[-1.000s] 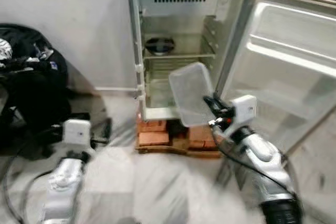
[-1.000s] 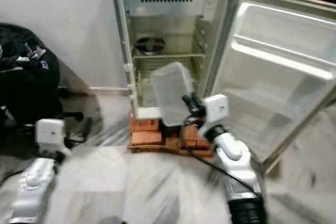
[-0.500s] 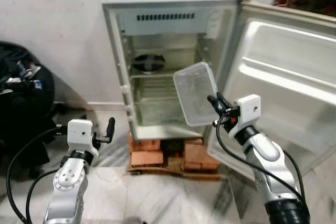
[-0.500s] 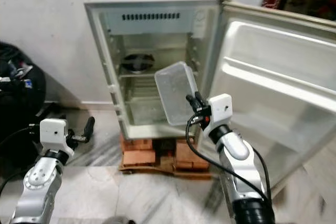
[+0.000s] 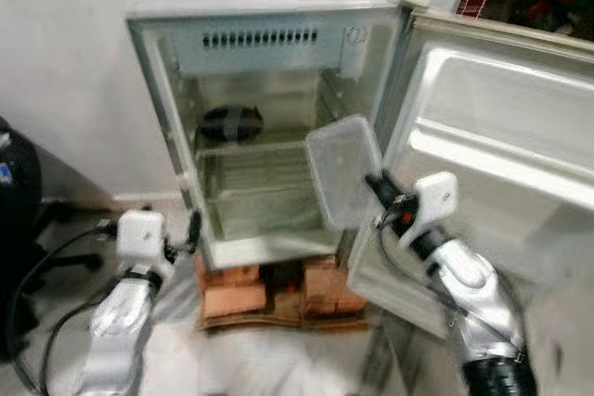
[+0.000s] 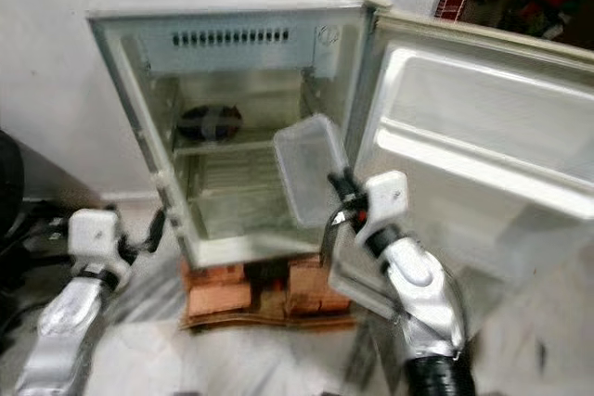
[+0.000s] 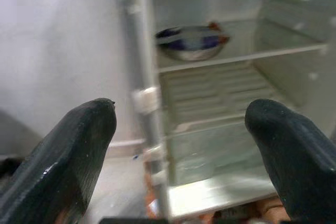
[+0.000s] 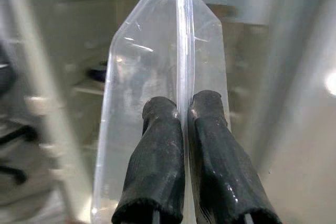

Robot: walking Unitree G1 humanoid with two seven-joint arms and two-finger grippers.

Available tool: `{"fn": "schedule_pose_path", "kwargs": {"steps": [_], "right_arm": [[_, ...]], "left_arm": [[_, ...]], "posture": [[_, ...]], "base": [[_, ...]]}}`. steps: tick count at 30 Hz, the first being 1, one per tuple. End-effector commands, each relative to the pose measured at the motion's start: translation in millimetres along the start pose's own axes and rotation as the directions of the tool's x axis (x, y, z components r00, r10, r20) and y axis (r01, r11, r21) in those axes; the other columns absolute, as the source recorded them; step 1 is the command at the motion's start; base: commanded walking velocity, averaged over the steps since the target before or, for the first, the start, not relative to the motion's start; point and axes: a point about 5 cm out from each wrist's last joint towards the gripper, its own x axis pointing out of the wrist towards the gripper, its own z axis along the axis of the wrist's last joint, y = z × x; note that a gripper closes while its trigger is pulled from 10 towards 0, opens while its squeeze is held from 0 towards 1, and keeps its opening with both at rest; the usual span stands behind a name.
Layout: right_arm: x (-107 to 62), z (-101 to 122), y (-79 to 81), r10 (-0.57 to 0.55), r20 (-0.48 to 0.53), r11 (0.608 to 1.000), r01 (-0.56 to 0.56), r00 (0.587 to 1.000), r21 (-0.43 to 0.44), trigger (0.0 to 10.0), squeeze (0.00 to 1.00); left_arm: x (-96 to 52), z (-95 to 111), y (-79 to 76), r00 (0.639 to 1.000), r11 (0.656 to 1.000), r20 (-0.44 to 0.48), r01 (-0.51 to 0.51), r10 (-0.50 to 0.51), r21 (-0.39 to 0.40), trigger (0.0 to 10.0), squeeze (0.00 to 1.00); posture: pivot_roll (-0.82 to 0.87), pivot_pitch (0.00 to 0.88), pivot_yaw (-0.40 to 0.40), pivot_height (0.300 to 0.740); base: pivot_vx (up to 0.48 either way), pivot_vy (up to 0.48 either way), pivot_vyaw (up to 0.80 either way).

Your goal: Restocking fridge

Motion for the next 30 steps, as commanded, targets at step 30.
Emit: {"fn": "schedule_pose_path", "kwargs": {"steps": [30], "right_arm": [[-2.3,0.2,-5.3,-0.020,-0.003,1.000,0.020,1.000,-0.021,10.0,0.00]], "left_arm": [[-3.0,4.8,-3.9,0.999,1.000,0.031,0.027,-0.027,-0.008,10.0,0.00]], "posture": [[0.03,0.000,-0.037,0.740]], "base": [[0.173,0.149,0.07]]}}
